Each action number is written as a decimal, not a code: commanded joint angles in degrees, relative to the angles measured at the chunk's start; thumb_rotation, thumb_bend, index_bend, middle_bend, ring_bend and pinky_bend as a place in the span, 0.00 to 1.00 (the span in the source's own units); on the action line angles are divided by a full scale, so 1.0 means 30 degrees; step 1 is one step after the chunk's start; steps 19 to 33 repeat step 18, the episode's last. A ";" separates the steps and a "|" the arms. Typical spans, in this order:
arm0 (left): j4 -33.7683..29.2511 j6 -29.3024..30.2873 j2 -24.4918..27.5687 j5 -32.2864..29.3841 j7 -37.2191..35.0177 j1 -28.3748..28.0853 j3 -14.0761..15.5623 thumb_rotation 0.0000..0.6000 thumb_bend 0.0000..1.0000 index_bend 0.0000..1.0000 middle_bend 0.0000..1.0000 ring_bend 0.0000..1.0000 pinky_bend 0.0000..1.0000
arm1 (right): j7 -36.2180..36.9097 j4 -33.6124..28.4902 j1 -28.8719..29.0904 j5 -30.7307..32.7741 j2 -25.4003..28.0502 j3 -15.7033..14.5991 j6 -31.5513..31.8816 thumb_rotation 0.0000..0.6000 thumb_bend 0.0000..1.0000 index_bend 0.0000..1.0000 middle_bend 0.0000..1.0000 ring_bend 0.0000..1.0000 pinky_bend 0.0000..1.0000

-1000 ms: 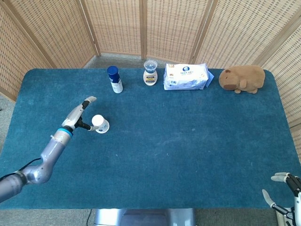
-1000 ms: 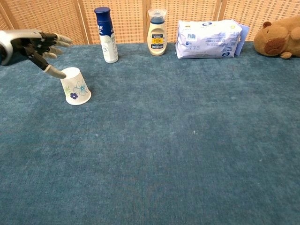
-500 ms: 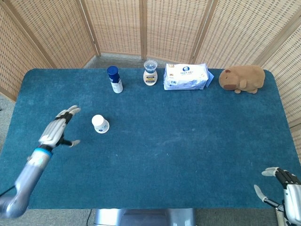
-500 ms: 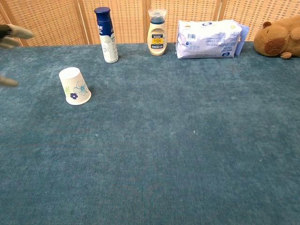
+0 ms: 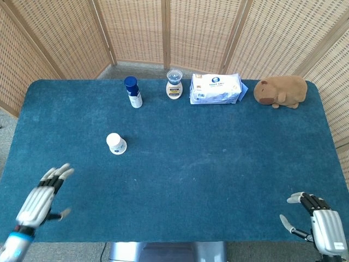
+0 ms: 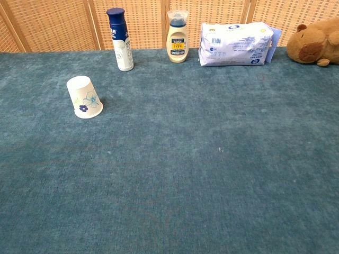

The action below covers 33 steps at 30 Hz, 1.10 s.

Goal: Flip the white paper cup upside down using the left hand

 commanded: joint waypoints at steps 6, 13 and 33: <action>0.0883 0.3744 0.0030 0.3231 0.0309 0.3223 0.1707 1.00 0.18 0.00 0.00 0.00 0.01 | -0.0858 -0.0538 0.0314 -0.0378 -0.0157 -0.0315 -0.0554 0.72 0.32 0.43 0.39 0.36 0.36; 0.0897 0.4330 -0.0094 0.4025 0.0507 0.4005 0.1797 1.00 0.18 0.00 0.00 0.00 0.01 | -0.0613 -0.0355 0.0436 -0.0202 -0.0236 -0.0295 -0.0615 0.72 0.32 0.43 0.39 0.36 0.36; 0.0752 0.4278 -0.0334 0.4100 0.0798 0.4081 0.1348 1.00 0.19 0.00 0.00 0.00 0.01 | -0.0471 -0.0179 0.0438 -0.0078 -0.0333 -0.0278 -0.0522 0.71 0.32 0.43 0.39 0.36 0.36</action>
